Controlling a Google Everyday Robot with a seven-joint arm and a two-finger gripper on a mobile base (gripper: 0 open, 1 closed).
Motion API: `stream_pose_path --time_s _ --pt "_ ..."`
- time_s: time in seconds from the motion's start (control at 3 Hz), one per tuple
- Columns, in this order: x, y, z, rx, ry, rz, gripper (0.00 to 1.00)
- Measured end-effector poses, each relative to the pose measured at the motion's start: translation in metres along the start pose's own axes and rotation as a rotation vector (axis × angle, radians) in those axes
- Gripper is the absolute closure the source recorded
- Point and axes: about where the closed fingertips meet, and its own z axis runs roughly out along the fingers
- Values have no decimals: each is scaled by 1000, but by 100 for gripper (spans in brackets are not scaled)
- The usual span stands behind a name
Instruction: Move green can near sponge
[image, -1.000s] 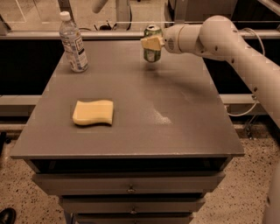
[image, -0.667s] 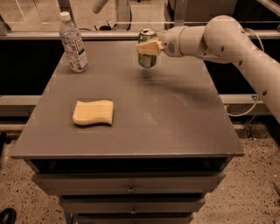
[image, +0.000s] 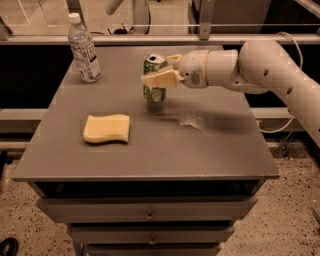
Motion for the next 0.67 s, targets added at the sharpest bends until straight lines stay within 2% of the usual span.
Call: stream_pose_path --time_s 0.33,0.67 --pt "-1 58 5 -134 -43 -35 97" --pt "-1 85 9 -192 -45 -68 75"
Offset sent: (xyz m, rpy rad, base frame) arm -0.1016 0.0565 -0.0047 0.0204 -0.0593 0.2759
